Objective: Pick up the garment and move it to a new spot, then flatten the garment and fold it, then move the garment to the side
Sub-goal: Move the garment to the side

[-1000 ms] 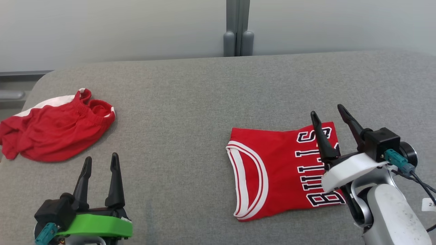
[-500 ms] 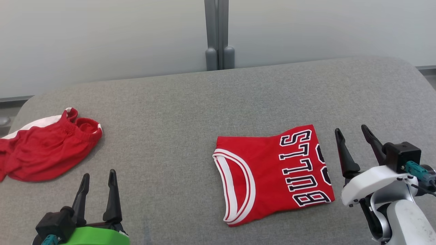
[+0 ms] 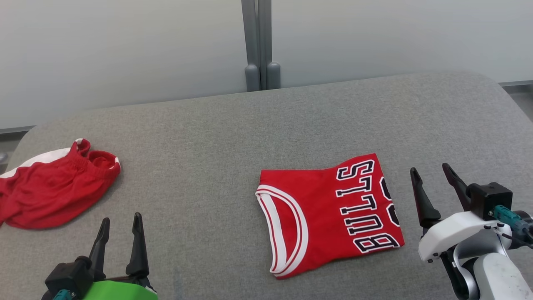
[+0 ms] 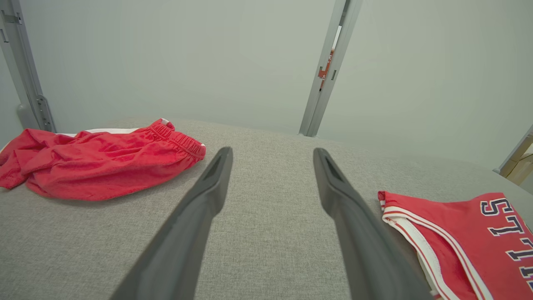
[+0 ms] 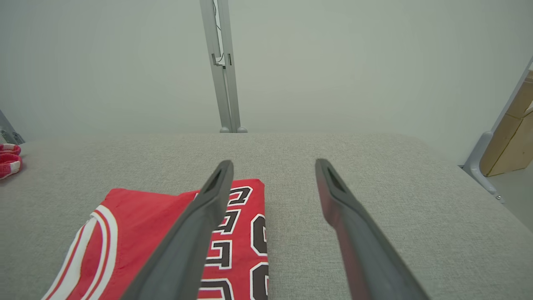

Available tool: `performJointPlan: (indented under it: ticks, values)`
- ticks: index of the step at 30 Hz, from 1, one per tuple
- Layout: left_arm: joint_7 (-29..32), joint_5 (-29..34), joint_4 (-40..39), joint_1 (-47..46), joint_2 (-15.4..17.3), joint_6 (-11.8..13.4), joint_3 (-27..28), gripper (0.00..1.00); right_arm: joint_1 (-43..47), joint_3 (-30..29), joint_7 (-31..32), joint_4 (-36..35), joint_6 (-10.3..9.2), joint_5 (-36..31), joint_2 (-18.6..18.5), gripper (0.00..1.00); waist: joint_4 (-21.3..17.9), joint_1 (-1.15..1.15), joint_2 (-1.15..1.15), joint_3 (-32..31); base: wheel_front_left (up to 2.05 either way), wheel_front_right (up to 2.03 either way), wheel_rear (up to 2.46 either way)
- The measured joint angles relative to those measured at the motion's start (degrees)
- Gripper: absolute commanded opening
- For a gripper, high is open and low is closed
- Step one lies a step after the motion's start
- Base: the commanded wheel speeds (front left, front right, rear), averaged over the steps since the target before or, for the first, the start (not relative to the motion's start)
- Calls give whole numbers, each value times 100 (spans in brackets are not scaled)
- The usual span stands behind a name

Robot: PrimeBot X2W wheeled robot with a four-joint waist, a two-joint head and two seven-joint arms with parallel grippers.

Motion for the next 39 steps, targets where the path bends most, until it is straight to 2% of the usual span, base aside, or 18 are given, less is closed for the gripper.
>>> performJointPlan:
  ticks: [17,19,23,28,32,39]
  values:
    - [0,10,-2,-20,12,0,-48,100,-35,103,-31,22,0,57,43,100,79,0,0,80,0,0,0]
    - [0,10,-9,-20,12,0,-46,100,-86,163,132,68,1,110,3,100,82,0,0,97,0,0,0]
    - [0,10,-108,-41,-14,0,-37,100,-285,521,1226,359,1,560,-207,100,152,0,0,152,0,0,0]
    - [0,10,-266,-147,-58,0,12,100,-686,595,2048,760,1,726,-401,100,288,0,0,325,0,0,0]
    - [0,11,-309,-202,-74,0,37,100,-951,610,2302,1172,1,773,-487,100,412,0,0,497,0,0,0]
    - [0,20,-333,-346,-87,0,21,100,-1270,436,2376,1836,1,766,-534,100,681,0,0,770,0,0,0]
